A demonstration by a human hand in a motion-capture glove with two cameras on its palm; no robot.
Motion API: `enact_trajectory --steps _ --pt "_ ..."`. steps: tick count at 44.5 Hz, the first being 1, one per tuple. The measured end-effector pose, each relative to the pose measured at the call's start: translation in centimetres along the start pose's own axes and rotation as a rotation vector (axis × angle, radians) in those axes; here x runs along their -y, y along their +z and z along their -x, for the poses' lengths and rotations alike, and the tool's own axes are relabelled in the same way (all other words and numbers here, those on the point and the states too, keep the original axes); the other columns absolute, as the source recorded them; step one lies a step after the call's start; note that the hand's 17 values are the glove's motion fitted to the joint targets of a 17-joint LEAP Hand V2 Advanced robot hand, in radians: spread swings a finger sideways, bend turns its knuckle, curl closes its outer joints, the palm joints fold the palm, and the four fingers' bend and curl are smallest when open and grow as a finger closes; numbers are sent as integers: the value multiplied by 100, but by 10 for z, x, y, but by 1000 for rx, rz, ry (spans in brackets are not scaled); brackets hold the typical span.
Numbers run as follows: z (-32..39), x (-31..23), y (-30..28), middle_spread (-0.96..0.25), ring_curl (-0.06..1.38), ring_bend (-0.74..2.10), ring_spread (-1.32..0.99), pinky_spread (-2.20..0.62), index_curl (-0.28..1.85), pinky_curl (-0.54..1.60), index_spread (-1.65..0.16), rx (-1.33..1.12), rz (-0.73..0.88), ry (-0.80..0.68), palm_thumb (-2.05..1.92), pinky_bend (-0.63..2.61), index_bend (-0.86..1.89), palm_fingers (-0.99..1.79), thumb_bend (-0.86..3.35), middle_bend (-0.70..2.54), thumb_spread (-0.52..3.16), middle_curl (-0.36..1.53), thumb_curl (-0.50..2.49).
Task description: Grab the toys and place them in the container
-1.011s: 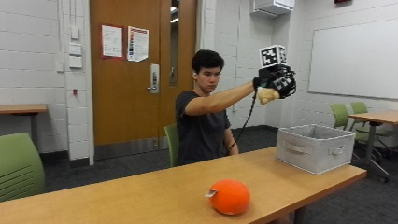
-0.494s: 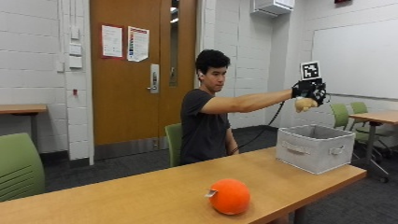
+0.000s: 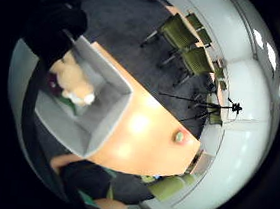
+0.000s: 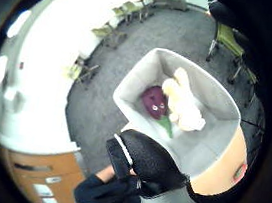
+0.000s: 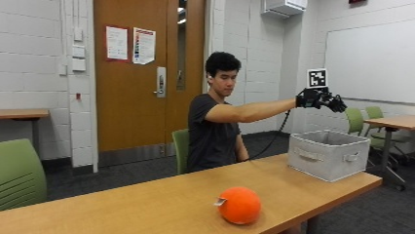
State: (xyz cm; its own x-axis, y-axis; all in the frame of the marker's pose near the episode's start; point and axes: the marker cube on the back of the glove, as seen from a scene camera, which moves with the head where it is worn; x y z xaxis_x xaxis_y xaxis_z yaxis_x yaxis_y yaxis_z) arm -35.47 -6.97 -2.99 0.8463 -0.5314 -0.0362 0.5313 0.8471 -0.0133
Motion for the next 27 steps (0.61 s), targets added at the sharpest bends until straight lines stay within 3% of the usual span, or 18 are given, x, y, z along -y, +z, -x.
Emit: enact_trajectory --steps 6,11,19,27 --pt "-61 -42 -12 -11 38 109 -26 -27 84 44 -37 13 -19 46 -11 121 7 3 -10 46 102 60 58" --pt "-121 -92 -23 -11 36 106 -25 -23 79 41 -36 93 -28 -56 -12 115 14 3 -10 47 103 59 50" --pt "-253 -135 -13 -11 34 101 -25 -18 72 38 -33 -74 -39 324 -13 111 15 4 -10 47 101 57 40" --pt "-351 -174 1 -11 32 97 -26 -16 67 36 -33 -92 -50 469 -13 107 18 6 -10 46 100 55 33"
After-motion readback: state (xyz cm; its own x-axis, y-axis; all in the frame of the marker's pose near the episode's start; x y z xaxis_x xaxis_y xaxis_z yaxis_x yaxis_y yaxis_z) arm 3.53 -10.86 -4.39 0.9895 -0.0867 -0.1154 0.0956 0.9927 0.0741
